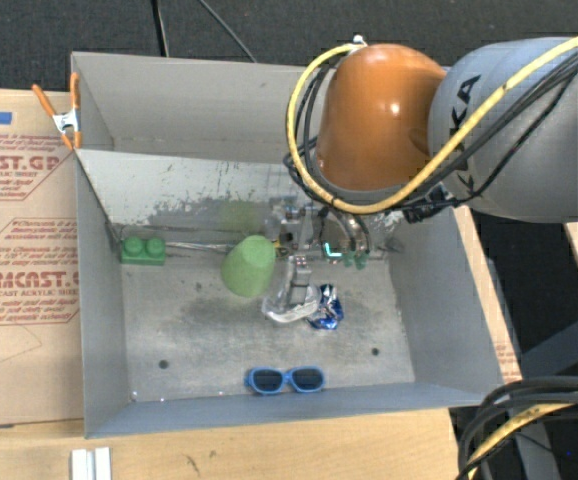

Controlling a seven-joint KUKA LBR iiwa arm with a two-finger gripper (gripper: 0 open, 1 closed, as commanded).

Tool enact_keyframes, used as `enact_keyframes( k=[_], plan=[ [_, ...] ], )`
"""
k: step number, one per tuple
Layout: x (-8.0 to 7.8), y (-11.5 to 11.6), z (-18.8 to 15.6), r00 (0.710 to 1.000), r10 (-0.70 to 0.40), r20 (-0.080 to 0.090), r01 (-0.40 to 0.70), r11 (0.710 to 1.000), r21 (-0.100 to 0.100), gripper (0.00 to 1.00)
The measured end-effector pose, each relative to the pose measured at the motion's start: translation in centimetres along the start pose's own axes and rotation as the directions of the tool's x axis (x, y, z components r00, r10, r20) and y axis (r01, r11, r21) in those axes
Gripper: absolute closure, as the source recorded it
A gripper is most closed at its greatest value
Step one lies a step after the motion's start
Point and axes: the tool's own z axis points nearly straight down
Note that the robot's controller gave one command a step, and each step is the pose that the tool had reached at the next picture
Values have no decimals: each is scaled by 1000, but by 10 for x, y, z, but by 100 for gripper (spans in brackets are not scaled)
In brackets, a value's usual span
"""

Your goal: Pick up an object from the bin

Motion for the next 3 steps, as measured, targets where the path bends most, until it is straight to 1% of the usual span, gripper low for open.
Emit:
enact_keyframes(
  k=[1,2,3],
  plan=[
    [32,-30,136,954,-299,-1,299,954,0,0],
    [66,-27,165,825,-565,16,565,825,7,0],
    [68,5,165,440,-898,6,898,440,7,0]
  ],
)
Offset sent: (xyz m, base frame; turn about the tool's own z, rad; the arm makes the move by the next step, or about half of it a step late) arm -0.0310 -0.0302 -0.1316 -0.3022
